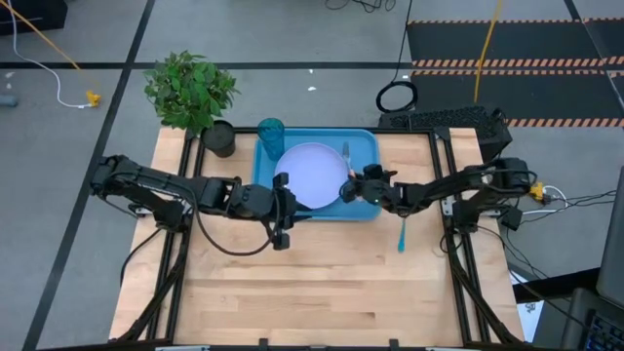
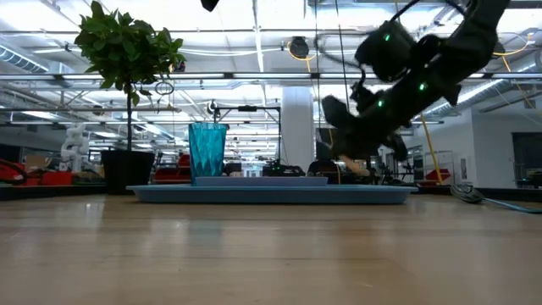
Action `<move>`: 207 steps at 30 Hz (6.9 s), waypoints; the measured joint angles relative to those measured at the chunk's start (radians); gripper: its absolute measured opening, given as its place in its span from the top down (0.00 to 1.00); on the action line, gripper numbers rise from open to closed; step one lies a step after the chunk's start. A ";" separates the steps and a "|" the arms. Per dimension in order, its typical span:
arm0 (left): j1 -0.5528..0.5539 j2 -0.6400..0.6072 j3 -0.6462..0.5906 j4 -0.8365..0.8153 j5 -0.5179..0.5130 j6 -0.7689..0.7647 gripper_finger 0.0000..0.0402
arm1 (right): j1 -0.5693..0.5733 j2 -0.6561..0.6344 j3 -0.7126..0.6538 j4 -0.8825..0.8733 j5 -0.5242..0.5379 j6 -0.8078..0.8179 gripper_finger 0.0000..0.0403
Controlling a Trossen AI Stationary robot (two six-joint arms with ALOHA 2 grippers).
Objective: Pick and place plate/cup/fork/spoon on tray
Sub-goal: Put the orange fork on the blue serving tray to the right of the blue plate
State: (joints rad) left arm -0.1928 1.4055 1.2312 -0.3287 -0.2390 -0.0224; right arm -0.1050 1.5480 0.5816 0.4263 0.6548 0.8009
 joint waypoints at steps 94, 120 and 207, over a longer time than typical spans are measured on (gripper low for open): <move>-0.033 0.015 0.001 0.093 0.002 0.006 0.81 | -0.424 -0.044 0.165 -0.557 -0.732 -1.075 1.00; -0.026 0.046 0.001 0.177 0.001 0.063 0.81 | -0.368 -0.044 0.003 -0.273 -0.705 -1.041 1.00; -0.032 0.045 0.000 0.211 0.002 0.071 0.81 | -0.364 -0.088 0.003 -0.339 -0.783 -1.011 1.00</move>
State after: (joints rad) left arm -0.2245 1.4506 1.2316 -0.1178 -0.2375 0.0488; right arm -0.4694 1.4604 0.5846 0.0873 -0.1278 -0.2104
